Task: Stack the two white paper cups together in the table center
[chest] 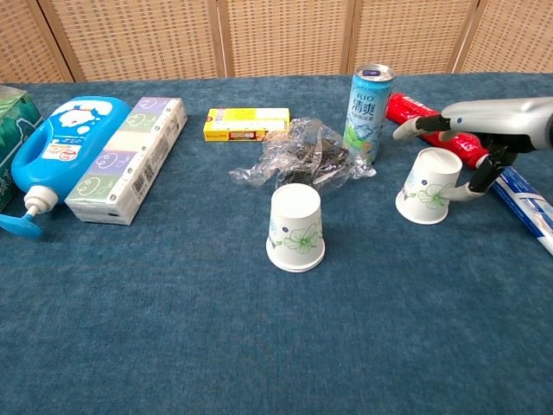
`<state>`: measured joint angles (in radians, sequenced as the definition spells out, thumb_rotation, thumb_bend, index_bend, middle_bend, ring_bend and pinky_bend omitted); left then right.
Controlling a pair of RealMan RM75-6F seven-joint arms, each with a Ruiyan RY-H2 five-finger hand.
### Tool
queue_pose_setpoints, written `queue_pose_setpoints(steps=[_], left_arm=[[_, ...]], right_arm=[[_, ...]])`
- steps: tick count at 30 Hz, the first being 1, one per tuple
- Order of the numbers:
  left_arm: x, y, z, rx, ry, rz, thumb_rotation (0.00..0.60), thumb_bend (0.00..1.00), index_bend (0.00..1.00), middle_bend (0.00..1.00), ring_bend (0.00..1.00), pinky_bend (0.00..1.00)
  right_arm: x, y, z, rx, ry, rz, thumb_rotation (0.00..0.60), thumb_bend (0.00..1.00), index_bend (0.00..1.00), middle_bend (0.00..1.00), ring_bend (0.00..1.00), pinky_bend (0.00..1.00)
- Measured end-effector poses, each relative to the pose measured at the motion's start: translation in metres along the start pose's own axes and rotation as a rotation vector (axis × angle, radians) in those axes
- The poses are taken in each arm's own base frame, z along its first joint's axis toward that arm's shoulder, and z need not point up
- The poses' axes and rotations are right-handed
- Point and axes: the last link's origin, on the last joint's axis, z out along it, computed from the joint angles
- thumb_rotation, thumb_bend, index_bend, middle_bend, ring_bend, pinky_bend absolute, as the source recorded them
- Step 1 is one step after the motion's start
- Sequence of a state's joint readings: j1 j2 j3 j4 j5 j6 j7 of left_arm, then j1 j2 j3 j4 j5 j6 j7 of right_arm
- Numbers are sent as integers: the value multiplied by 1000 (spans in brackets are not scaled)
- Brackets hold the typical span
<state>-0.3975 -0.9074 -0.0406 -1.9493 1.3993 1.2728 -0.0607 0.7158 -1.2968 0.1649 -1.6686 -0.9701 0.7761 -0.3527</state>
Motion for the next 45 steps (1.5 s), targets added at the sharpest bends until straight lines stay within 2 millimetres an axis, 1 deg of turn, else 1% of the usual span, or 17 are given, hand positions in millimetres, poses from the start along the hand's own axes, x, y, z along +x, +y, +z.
queue_pose_setpoints(steps=[4,7,13,17,22,29,38,41,45], left_arm=[[-1,-4,-1,8,1,-7,600,467,72,0,0,96],[-1,-7,-2,15,2,-11,600,467,72,0,0,96],[-1,-11,-5,26,7,-22,600,467,71,0,0,96],[0,-13,-6,29,12,-27,600,467,71,0,0,96],[0,-14,-8,28,15,-30,600,467,70,0,0,97],[0,-12,-7,22,14,-31,600,466,71,0,0,98],[-1,-10,-4,15,8,-31,600,466,71,0,0,100],[0,-9,-2,8,13,-34,600,466,73,0,0,101],[1,-7,0,-5,21,-35,600,467,72,0,0,101]], right_arm=[[-2,0,4,-3,-15,-3,600,377,109,134,0,324],[-3,0,7,-7,-24,-4,600,376,160,182,0,377],[-4,-2,11,-2,-37,-9,600,373,238,244,10,455],[-4,-2,13,-6,-43,-8,600,373,281,279,47,496],[-3,-1,13,-8,-42,-6,600,374,368,362,124,563],[-1,1,12,-11,-35,-4,600,377,384,379,141,596],[4,2,5,-10,-32,-18,600,376,386,382,144,598],[8,-1,1,-7,-36,-27,600,377,392,385,149,601],[16,-11,-5,9,-33,-36,600,378,397,387,156,612]])
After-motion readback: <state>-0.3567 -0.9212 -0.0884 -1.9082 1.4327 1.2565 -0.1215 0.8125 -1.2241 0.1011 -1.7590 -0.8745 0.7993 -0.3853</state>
